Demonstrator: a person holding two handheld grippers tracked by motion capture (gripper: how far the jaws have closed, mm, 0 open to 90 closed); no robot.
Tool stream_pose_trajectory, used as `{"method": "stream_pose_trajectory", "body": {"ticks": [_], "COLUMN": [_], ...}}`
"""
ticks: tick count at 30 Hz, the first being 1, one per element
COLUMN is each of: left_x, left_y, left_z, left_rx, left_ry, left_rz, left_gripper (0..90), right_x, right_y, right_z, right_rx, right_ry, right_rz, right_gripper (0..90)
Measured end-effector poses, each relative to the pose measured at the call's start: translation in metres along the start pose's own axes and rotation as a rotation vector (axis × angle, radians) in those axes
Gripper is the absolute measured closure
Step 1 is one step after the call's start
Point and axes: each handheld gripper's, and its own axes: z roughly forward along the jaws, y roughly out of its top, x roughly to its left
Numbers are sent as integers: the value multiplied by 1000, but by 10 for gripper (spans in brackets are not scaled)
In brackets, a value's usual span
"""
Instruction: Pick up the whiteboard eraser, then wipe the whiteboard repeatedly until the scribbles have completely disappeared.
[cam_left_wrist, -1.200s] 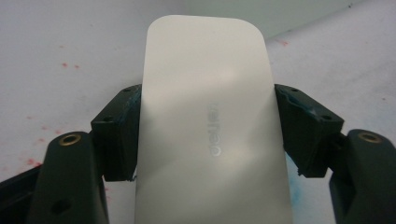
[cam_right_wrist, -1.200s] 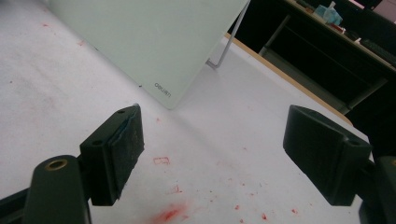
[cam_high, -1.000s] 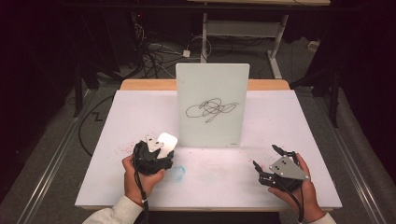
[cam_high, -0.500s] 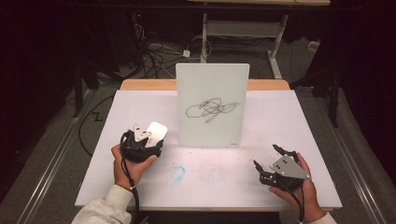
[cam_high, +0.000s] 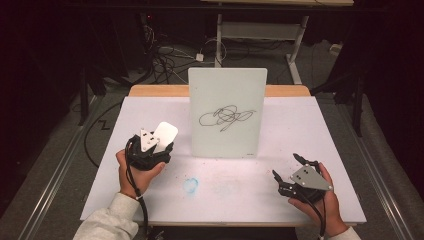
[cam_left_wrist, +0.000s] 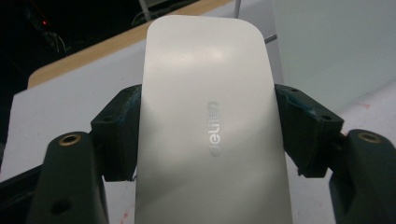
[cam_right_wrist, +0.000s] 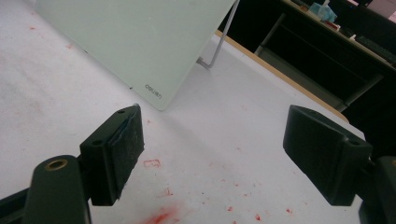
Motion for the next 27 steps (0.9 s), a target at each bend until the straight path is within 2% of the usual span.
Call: {"method": "stream_pose_trajectory", "body": {"ticks": [5,7,17,21,25,27], "left_x": [-4,-5,-11,-17,-22,-25], "left_y": [5,7,17,21,25,29], "left_z": [-2,-3,-8,-12,-13,-12], "left_rx": [-41,-46,-97,-115,-139,-157], "left_ry": [19,-3,-2,6,-14,-21], "left_rz": [21,32,60,88,113,140], "left_gripper": [288,288,288,288,288,288], "right_x": [-1,-1,-1,-2,-1,-1], "right_y": [-1,-1,-1,-1,1,0], "right_z": [3,3,3,3,2,3], "right_rx": [8,8,12,9,7,8], "right_ry": [-1,1,-5,-7,-8,-8], "right_rz": [3,2,2,4,-2,1], "right_gripper": [208,207,206,206,207,206]}}
